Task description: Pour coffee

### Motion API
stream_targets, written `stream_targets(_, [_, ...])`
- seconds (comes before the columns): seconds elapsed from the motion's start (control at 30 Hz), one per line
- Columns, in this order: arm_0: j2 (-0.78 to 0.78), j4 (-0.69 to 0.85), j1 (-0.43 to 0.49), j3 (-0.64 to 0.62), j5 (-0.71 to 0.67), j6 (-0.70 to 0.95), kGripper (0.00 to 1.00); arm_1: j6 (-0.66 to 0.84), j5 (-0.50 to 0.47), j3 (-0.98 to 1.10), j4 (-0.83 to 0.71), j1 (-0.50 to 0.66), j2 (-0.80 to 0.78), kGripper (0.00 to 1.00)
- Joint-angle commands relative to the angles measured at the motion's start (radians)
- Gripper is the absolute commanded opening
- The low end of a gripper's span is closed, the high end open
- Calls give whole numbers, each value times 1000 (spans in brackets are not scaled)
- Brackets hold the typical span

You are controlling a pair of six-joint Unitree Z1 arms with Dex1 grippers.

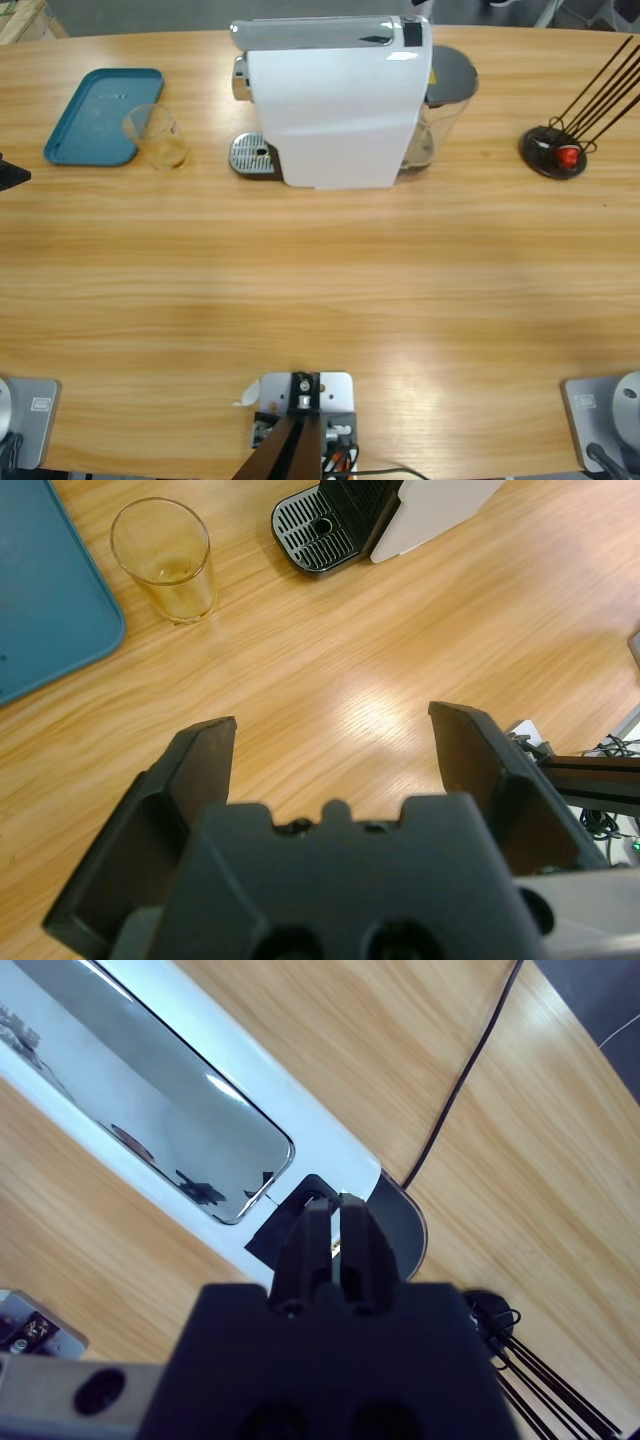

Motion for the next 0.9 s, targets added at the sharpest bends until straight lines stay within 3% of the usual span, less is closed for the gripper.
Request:
stream_targets(0.03, [-22,-15,-14,39,12,18,830,-16,17,-4,14,2,53,0])
stream_targets(0.47, [-20,-15,-14,39,14,18,830,-18,20,-1,12,2,47,0])
stream_targets(0.63, [-87,-20,-14,42,71,17,830,2,-41,35,-78,2,-96,0])
stream_targets(0.67, [-118,-28,-14,47,82,15,830,14,-41,57,-102,2,-134,94])
stream_targets(0.7, [-150,-41,-13,58,87,12,830,37,-44,83,-118,2,-167,605])
stream_targets(0.73, [-174,-57,-10,70,90,9,840,59,-52,110,-124,2,-196,825])
stream_targets(0.8, [-195,-108,-1,97,89,-5,915,78,-51,208,-153,2,-263,992])
stream_targets(0.9, [-177,-261,65,191,81,-43,981,128,-44,433,-255,2,-386,988])
